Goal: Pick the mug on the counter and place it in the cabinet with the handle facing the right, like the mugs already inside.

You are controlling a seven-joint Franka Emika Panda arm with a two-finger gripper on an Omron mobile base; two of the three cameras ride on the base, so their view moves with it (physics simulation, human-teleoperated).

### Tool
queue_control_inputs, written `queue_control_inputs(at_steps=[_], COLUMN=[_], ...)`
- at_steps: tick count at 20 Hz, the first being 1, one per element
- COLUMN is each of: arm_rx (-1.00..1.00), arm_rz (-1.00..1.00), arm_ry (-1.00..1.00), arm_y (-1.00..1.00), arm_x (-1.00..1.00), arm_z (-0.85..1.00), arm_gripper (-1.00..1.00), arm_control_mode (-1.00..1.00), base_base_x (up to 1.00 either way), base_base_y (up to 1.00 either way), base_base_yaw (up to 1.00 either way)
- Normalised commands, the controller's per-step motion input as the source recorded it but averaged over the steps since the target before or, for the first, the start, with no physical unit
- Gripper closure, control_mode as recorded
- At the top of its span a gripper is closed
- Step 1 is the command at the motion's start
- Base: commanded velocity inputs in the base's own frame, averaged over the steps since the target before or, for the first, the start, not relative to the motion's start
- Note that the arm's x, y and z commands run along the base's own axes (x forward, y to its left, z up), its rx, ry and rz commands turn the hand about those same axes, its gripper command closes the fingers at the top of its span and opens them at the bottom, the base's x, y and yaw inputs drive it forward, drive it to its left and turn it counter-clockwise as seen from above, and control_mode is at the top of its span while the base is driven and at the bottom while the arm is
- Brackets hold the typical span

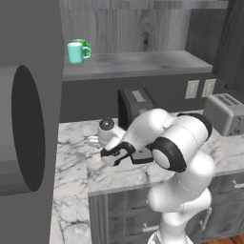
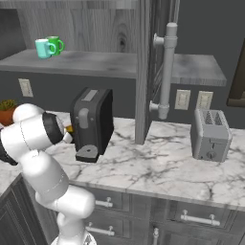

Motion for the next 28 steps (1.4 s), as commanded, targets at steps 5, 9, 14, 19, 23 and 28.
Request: queue_control_inputs(at_steps=[5,9,14,19,23,28], arm_rx=[-0.02,-0.03,-0.06,-0.09,-0.13,-0.11], arm_rz=[0.00,0.00,0.00,0.00,0.00,0.00], arm_ry=[0.00,0.00,0.00,0.00,-0.04,-0.10], arm_y=[0.00,0.00,0.00,0.00,0.03,0.03], arm_x=[0.32,0.26,0.17,0.11,-0.05,-0.33], arm_z=[-0.11,-0.14,-0.15,-0.10,0.00,0.00], arm_gripper=[-1.00,-1.00,-1.00,1.00,1.00,1.00], arm_control_mode=[-1.00,-1.00,-1.00,-1.00,-1.00,-1.00], base_base_x=[0.00,0.00,0.00,0.00,0.00,0.00], base_base_y=[0.00,0.00,0.00,0.00,0.00,0.00], base_base_yaw=[0.00,0.00,0.00,0.00,0.00,0.00])
